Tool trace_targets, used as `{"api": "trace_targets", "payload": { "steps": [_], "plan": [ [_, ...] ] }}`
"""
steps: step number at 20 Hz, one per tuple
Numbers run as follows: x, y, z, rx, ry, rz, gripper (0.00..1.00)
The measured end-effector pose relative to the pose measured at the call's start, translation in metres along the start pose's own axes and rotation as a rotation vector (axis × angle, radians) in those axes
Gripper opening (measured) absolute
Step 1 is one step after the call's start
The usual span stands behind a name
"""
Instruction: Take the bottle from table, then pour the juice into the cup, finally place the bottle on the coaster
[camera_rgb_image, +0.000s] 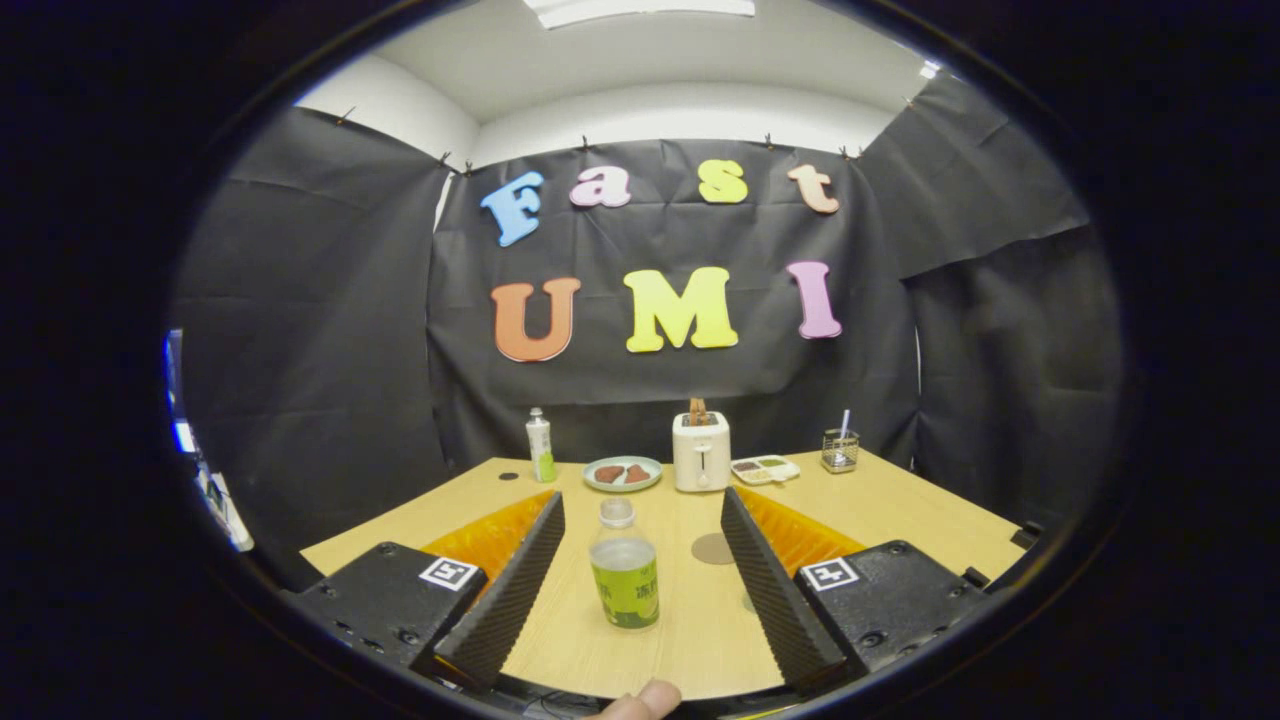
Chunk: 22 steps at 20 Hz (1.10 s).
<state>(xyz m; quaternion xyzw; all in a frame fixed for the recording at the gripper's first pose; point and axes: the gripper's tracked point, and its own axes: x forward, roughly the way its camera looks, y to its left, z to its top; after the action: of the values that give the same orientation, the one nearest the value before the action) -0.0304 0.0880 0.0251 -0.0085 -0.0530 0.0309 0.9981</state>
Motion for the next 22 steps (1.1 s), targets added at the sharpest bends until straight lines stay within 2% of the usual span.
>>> {"api": "trace_targets", "payload": {
  "steps": [6, 11, 22],
  "plan": [
    [0.006, 0.005, -0.004, 0.008, 0.005, 0.001, 1.00],
    [0.025, 0.012, -0.030, 0.017, 0.040, -0.006, 1.00],
    [0.075, 0.014, -0.081, -0.055, 0.101, -0.088, 1.00]
  ]
}}
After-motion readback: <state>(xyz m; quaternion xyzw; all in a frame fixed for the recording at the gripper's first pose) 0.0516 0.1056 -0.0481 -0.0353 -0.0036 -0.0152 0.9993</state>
